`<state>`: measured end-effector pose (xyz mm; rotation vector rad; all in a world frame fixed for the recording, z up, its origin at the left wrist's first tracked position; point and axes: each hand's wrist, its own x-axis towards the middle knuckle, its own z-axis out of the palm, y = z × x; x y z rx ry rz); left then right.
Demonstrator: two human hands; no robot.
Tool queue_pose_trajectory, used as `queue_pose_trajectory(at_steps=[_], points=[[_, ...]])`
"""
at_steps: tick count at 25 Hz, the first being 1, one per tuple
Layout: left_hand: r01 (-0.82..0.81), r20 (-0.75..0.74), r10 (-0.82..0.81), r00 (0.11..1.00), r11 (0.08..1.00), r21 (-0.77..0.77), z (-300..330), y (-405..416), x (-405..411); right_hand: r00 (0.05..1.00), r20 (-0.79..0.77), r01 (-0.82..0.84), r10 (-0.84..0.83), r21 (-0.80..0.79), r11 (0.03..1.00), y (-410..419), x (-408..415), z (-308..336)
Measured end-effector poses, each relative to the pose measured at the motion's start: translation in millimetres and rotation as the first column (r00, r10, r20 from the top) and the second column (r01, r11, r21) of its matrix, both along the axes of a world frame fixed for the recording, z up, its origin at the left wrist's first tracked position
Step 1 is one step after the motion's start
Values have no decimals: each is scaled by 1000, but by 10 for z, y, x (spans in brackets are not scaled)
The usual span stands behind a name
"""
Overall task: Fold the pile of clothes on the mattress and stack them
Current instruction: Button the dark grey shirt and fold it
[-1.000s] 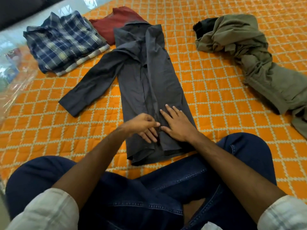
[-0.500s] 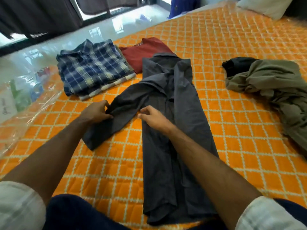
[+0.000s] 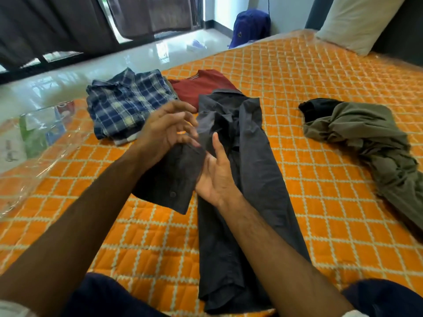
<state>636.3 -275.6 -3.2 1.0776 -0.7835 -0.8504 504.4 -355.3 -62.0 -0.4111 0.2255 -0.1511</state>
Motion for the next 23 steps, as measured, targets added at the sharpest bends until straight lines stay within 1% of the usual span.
queue_pose_trajectory(at_steps=[1, 2, 3, 4, 5, 6, 7, 8, 9, 10, 11, 12, 13, 14, 15, 16, 17, 18, 20, 21, 22, 23], points=[[-225, 85, 232, 969, 971, -85, 47, 41, 31, 1000, -10, -2, 2, -38, 999, 2, -34, 29], [-419, 159, 435, 886, 899, -126, 64, 70, 107, 997, -80, 10, -18, -94, 995, -1, -55, 23], [-557, 269, 554, 788, 827, -74, 44, 87, 208, 985, -164, 23, -45, -135, 991, -3, -100, 26], [-603, 381, 542, 749, 796, 56, -80, 93, 324, 970, -235, 30, -66, -156, 987, -18, -160, -22], [-530, 417, 392, 820, 795, 295, -134, 104, 322, 960, -273, 25, -69, -163, 986, -35, -256, -35], [-332, 288, 197, 937, 758, 562, -258, 108, 276, 960, -272, 28, -60, -122, 992, -45, -351, -14], [-75, 76, 29, 997, 693, 717, -395, 112, 141, 958, -282, 30, -51, -79, 996, -20, -410, 24], [111, -94, -62, 994, 669, 735, -507, 85, -44, 945, -319, 46, -70, -81, 996, -37, -452, 38], [194, -189, -85, 978, 694, 693, -581, 48, -236, 922, -371, 78, -109, -97, 992, 23, -443, 15], [190, -238, -47, 970, 758, 624, -629, -9, -399, 913, -391, 100, -119, -69, 993, 56, -466, 18], [161, -270, -5, 963, 812, 561, -676, -80, -495, 891, -421, 132, -170, -119, 984, 106, -474, 3], [126, -272, 25, 962, 844, 521, -700, -142, -546, 817, -522, 110, -245, -276, 955, 55, -486, -13], [79, -227, 46, 973, 857, 510, -689, -180, -558, 822, -520, 81, -231, -294, 952, 25, -517, -32], [13, -172, 90, 981, 855, 518, -706, -196, -527, 805, -550, 0, -222, -374, 927, 45, -603, -23], [-61, -112, 144, 983, 839, 541, -690, -189, -547, 826, -545, -39, -146, -313, 949, 44, -729, -64], [-140, -58, 207, 977, 816, 560, -727, -172, -549, 791, -567, -31, -229, -411, 911, -27, -880, -142], [-160, -47, 225, 973, 809, 566, -765, -148, -594, 753, -568, -26, -333, -531, 847, -94, -1050, -227], [-126, -67, 194, 979, 824, 552, -820, -134, -652, 738, -554, -45, -385, -610, 791, -174, -1242, -231], [14, -175, 81, 981, 873, 487, -899, -162, -838, 673, -576, -177, -463, -734, 656, -238, -1498, -291], [19, -187, 80, 979, 879, 476, -919, -226, -925, 629, -583, -285, -514, -788, 545, -269, -1574, -343], [-20, -176, 118, 977, 880, 475, -917, -318, -1013, 602, -541, -380, -587, -841, 385, -301, -1618, -401], [-84, -138, 173, 975, 865, 494, -878, -418, -1088, 611, -455, -426, -648, -879, 215, -332, -1628, -442]])
